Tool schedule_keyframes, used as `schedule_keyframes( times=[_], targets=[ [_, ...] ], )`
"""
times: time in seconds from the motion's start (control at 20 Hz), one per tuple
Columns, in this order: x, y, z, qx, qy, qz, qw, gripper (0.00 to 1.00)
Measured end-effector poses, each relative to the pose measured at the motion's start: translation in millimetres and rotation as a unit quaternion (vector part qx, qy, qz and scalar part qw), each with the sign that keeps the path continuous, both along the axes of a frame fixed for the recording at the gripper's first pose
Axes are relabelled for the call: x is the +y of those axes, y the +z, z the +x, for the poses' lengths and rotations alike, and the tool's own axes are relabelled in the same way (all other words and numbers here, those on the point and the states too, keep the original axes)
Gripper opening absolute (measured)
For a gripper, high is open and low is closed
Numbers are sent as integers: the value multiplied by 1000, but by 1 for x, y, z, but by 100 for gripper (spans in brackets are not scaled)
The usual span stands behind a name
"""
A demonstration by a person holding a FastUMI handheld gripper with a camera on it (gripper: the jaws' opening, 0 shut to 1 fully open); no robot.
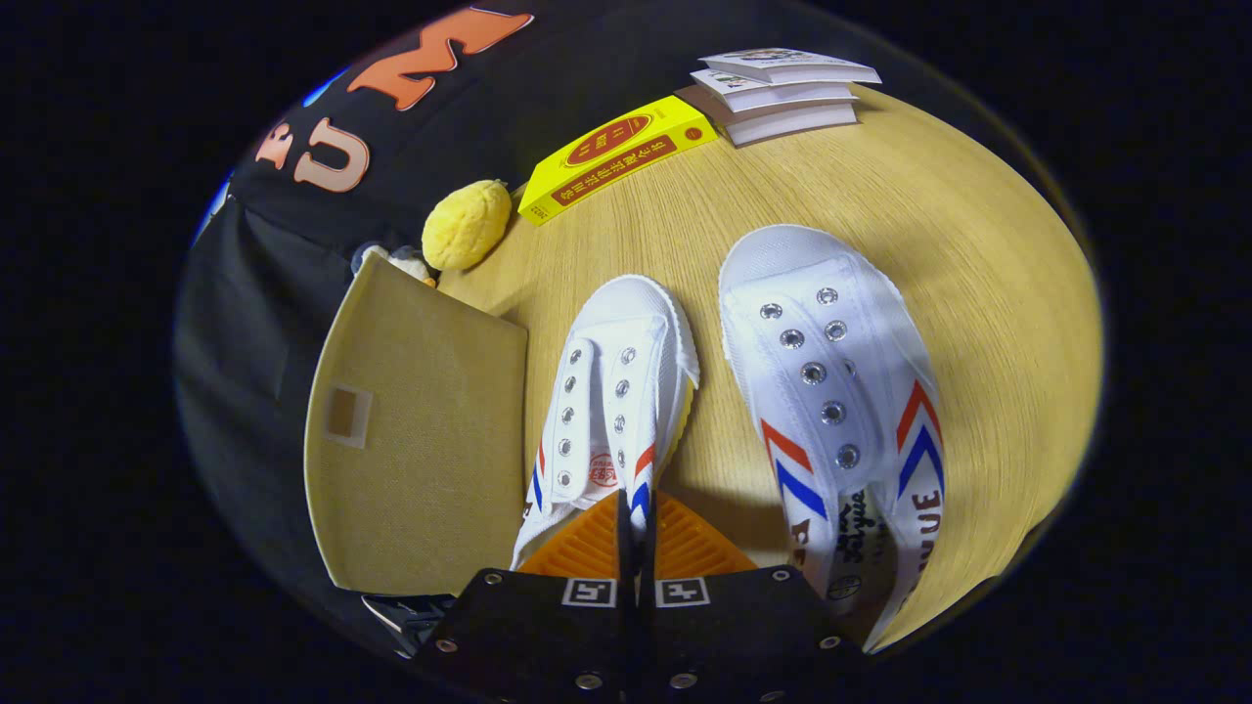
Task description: Open the storage box then place both shoes into the box .Put the left shoe in first, then the right shoe, with the right side of both shoes facing outward in a uniform manner.
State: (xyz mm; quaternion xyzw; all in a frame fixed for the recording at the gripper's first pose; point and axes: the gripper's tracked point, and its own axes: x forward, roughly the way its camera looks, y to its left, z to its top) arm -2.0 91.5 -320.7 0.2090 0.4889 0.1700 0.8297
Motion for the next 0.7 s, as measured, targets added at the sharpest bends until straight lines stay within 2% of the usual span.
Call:
schedule_keyframes(
  times=[0.2, 0.5, 0.7],
  targets=[
    [16, 42, 9, -31, -11, 48, 998, 0],
    [18, 127, 15, -90, -23, 49, 994, 0],
    [40, 182, 7, -116, -23, 60, 991, 0]
  ],
)
